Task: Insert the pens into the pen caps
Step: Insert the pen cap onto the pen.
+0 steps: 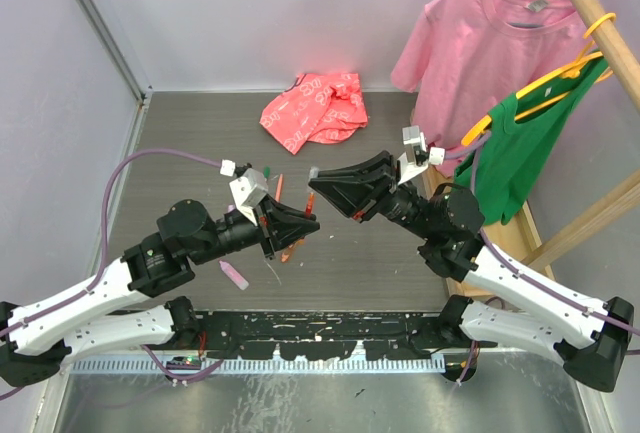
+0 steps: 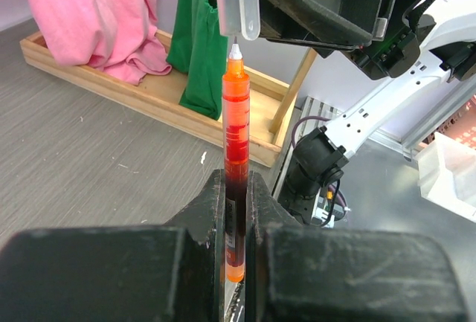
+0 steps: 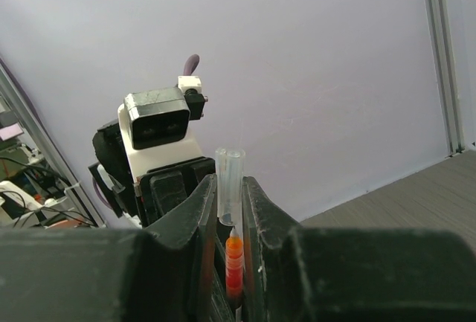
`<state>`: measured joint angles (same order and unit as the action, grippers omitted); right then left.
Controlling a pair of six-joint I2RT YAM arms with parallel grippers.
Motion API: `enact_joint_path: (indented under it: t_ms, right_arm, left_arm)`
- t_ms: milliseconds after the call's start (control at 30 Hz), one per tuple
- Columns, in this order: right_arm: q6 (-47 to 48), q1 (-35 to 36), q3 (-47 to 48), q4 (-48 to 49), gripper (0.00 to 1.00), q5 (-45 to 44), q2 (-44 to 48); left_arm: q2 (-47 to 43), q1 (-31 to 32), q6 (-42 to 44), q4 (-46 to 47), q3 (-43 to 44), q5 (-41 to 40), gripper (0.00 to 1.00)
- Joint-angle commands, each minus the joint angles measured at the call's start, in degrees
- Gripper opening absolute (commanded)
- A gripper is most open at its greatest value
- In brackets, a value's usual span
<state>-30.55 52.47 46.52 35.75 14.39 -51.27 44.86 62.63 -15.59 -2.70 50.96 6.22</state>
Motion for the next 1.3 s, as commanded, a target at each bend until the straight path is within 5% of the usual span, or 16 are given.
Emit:
enact_joint_path:
  t_ms: [0,833,1267]
  right_arm:
    - [0.04,0.53,0.95,1.46,0.00,0.94,0.03]
    - [-0.10,1.62,-1.79,0.33,0.00,0.86,-0.19]
    - [-0.60,3.00,-4.60,0.73,0.20,1.95,-0.44]
  left_arm:
    - [-0.98,0.18,0.65,4.47,0.10,-0.84,0.00]
    - [-1.88,0.16,1.19,4.78,0.52,-2.48,0.00]
    - [-1.63,0.20,1.71,6.39,1.72,-3.81,0.00]
